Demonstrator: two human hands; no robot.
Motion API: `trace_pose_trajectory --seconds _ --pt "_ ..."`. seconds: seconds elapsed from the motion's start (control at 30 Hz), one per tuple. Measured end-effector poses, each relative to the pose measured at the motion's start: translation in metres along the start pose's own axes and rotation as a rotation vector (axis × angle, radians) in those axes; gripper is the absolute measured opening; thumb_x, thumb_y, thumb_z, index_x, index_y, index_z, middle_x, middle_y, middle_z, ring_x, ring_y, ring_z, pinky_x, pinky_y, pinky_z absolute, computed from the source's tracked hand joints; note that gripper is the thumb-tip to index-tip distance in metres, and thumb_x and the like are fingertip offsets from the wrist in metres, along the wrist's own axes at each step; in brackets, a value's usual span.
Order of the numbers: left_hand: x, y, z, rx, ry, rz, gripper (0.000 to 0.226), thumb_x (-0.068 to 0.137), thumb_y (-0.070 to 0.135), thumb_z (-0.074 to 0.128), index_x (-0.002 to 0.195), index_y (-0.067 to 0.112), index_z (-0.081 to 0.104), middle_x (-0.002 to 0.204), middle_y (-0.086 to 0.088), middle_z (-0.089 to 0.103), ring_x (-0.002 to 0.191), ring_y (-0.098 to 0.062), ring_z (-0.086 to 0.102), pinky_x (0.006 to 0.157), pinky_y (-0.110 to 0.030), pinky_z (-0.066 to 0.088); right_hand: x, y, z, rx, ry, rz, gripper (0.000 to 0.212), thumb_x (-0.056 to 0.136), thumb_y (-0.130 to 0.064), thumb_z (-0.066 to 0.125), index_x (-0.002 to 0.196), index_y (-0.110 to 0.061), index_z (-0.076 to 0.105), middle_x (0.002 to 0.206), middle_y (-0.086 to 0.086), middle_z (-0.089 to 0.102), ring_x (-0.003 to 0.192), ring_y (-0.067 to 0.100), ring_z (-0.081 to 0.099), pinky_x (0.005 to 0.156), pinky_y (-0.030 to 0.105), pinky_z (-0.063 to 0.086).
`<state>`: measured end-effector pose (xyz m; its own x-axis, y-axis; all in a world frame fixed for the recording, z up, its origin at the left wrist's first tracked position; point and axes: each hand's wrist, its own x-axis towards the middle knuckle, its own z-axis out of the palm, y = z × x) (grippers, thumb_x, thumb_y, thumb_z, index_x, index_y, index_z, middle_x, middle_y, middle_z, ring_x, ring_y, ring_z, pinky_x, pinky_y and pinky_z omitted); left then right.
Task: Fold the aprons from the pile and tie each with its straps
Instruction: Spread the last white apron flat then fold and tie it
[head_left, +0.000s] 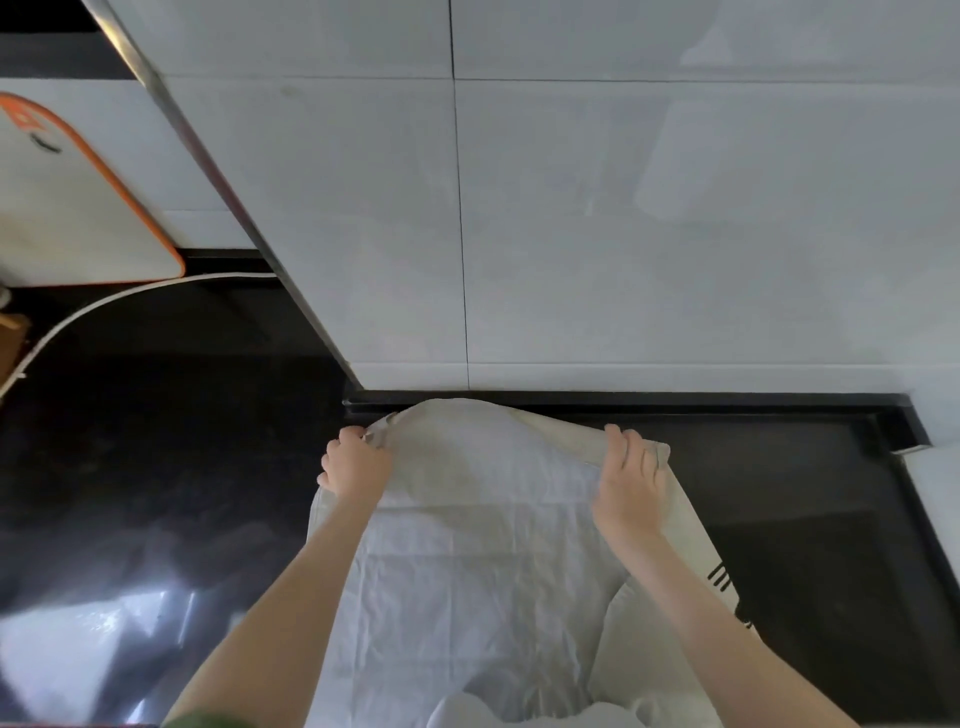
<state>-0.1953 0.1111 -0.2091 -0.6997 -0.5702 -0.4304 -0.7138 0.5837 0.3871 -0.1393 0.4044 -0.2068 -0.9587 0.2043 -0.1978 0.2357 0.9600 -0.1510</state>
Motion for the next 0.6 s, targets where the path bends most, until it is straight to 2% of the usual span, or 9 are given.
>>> trace_pose_trajectory --seconds 0.1,0.17,0.2,0.27,0.33,0.4,0.47,0.53,0.6 --pt "0.008 -0.003 -0.011 0.08 -0.112 -0.048 0.029 0.088 0.036 0.056 0.115 0.027 0.062 0.129 -0.01 0.042 0.121 -0.032 0.037 0.104 -0.042 0.027 -0.006 -0.015 0.013 0.176 0.019 -0.174 0.084 0.058 0.017 0.067 0.131 -0.011 0.036 0.117 0.019 0.055 0.092 0.037 0.059 0.074 0.041 0.05" --pt "0.007 -0.007 -0.015 0.055 -0.122 -0.009 0.02 0.085 0.034 0.057 0.102 0.025 0.063 0.121 -0.007 0.044 0.113 -0.03 0.042 0.097 -0.038 0.034 -0.013 -0.029 0.017 0.19 -0.076 -0.389 0.072 0.076 0.004 0.064 0.136 -0.018 0.032 0.127 0.014 0.052 0.104 0.034 0.055 0.082 0.041 0.049" --pt "0.008 -0.01 -0.017 0.01 -0.128 0.037 0.014 0.084 0.029 0.057 0.095 0.02 0.06 0.113 -0.007 0.049 0.102 -0.027 0.048 0.087 -0.035 0.04 -0.016 -0.036 0.021 0.151 -0.147 -0.484 0.064 0.089 -0.009 0.057 0.144 -0.021 0.028 0.141 0.01 0.043 0.121 0.031 0.047 0.097 0.04 0.042" --pt "0.007 -0.01 -0.023 -0.113 -0.177 0.096 0.007 0.082 0.016 0.057 0.082 0.014 0.05 0.09 -0.005 0.052 0.078 -0.022 0.049 0.062 -0.03 0.04 -0.021 -0.042 0.031 0.071 -0.286 -0.531 0.062 0.1 -0.035 0.042 0.153 -0.027 0.012 0.161 -0.002 0.011 0.145 0.023 0.013 0.115 0.041 0.016" --pt "0.007 -0.01 -0.031 -0.236 -0.254 0.065 0.019 0.081 0.013 0.062 0.087 0.014 0.045 0.087 -0.006 0.05 0.073 -0.02 0.048 0.058 -0.03 0.039 -0.024 -0.046 0.036 0.038 -0.378 -0.488 0.07 0.1 -0.046 0.037 0.154 -0.031 -0.005 0.161 -0.005 -0.014 0.148 0.018 -0.013 0.118 0.04 -0.005" --pt "0.006 -0.009 -0.04 -0.39 -0.299 0.015 0.036 0.082 0.013 0.068 0.103 0.012 0.04 0.096 -0.006 0.05 0.08 -0.02 0.053 0.061 -0.032 0.045 -0.023 -0.045 0.041 0.023 -0.422 -0.482 0.072 0.1 -0.049 0.034 0.152 -0.033 -0.014 0.159 -0.003 -0.024 0.145 0.016 -0.025 0.115 0.038 -0.015" --pt "0.004 -0.008 -0.049 -0.543 -0.173 -0.028 0.042 0.084 0.01 0.066 0.111 0.013 0.035 0.102 -0.006 0.049 0.086 -0.02 0.054 0.062 -0.033 0.046 -0.021 -0.042 0.042 0.006 -0.45 -0.483 0.071 0.101 -0.049 0.032 0.151 -0.034 -0.016 0.158 -0.003 -0.027 0.143 0.014 -0.029 0.115 0.038 -0.018" --pt "0.001 -0.007 -0.058 -0.613 0.117 -0.111 0.043 0.085 -0.001 0.059 0.119 0.012 0.036 0.117 -0.011 0.049 0.099 -0.024 0.051 0.072 -0.035 0.049 -0.021 -0.041 0.042 0.0 -0.459 -0.486 0.071 0.101 -0.05 0.031 0.149 -0.035 -0.019 0.156 -0.004 -0.03 0.142 0.013 -0.031 0.115 0.038 -0.018" --pt "-0.006 -0.007 -0.058 -0.32 0.401 -0.033 0.052 0.084 -0.002 0.06 0.129 0.01 0.038 0.13 -0.015 0.043 0.114 -0.029 0.043 0.095 -0.04 0.042 -0.021 -0.041 0.042 0.004 -0.462 -0.491 0.071 0.101 -0.05 0.03 0.147 -0.036 -0.022 0.154 -0.006 -0.033 0.14 0.013 -0.034 0.115 0.039 -0.019"
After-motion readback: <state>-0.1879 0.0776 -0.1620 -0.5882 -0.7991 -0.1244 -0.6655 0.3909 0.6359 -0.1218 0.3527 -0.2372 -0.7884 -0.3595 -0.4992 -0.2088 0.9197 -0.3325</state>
